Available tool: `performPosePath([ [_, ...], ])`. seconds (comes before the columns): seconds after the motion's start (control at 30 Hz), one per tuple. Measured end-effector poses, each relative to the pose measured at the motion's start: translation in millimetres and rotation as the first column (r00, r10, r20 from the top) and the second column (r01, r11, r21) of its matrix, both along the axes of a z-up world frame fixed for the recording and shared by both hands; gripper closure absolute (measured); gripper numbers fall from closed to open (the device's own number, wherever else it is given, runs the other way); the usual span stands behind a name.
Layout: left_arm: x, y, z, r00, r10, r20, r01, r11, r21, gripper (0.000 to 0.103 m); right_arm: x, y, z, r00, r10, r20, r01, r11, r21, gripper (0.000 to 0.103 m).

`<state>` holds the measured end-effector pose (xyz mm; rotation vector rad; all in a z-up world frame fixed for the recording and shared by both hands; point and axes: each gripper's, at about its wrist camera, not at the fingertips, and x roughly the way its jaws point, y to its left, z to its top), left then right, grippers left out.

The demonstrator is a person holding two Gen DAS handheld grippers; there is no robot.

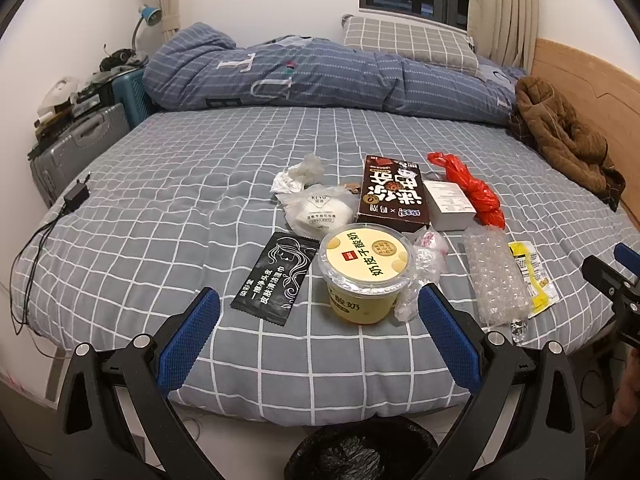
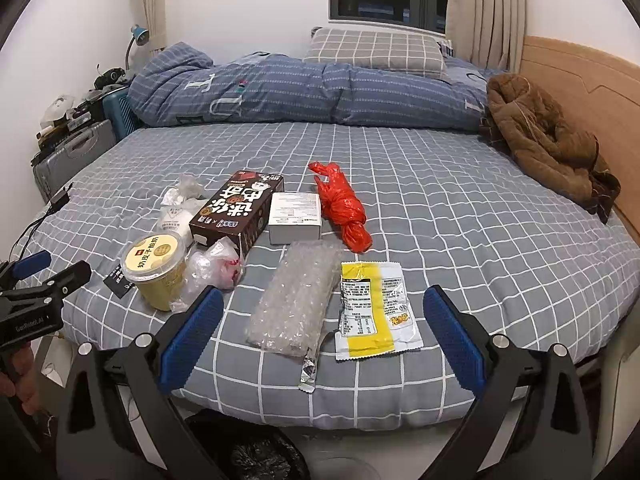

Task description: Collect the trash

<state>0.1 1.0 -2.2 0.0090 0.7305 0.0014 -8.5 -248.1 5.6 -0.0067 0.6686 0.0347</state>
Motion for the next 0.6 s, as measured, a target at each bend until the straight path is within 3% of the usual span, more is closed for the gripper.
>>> performPosePath([
  [0.6, -0.5, -0.3, -0.2, 1.0, -0.002, -0.001, 0.002, 1.0, -0.002, 0.006, 1.1, 1.5, 2.1, 1.0, 0.001, 0.006, -0.001, 1.0, 0.006, 0.007],
])
